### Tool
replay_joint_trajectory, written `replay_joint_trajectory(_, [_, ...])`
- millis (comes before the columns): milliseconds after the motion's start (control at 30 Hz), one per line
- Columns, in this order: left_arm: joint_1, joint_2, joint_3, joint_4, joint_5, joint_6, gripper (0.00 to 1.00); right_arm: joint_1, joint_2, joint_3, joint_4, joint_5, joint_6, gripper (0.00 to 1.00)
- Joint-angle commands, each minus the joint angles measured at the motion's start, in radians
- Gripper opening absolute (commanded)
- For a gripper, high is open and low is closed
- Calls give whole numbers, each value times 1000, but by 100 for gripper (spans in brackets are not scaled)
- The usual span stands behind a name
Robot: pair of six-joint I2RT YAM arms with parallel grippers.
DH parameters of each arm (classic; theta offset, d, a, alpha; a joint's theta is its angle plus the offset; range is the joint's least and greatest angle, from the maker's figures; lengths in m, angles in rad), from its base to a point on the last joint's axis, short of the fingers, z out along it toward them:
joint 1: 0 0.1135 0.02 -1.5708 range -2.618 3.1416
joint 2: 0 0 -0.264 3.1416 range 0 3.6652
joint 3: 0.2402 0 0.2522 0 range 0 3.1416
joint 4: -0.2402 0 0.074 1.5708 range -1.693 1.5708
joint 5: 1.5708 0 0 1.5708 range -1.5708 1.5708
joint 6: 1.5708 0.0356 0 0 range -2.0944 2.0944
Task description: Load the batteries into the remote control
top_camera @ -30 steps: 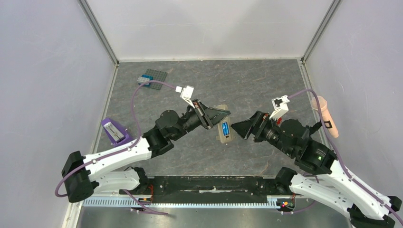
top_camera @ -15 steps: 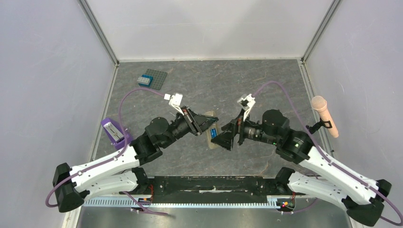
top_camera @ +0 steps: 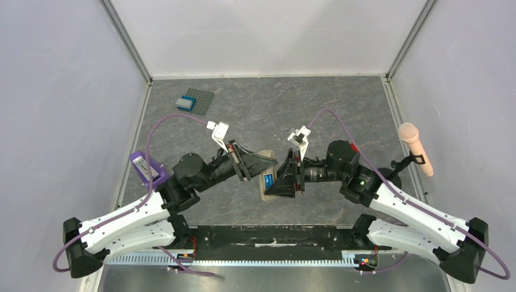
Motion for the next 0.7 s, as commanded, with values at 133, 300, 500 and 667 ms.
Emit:
replay_joint_trajectory(133, [4, -41, 46, 32, 110, 2, 23, 0, 32, 3, 97, -119, 32, 26])
replay_joint_trajectory(300, [4, -120, 24, 8, 147, 16, 45, 0, 26, 32, 15, -177, -36, 19])
replay_joint_trajectory(500, [5, -110, 84, -88, 238, 90, 51, 0, 55, 83, -136, -269, -130, 19])
replay_joint_trajectory(667, [4, 6, 207, -354, 349, 212, 51, 1, 89, 147, -238, -277, -203, 19])
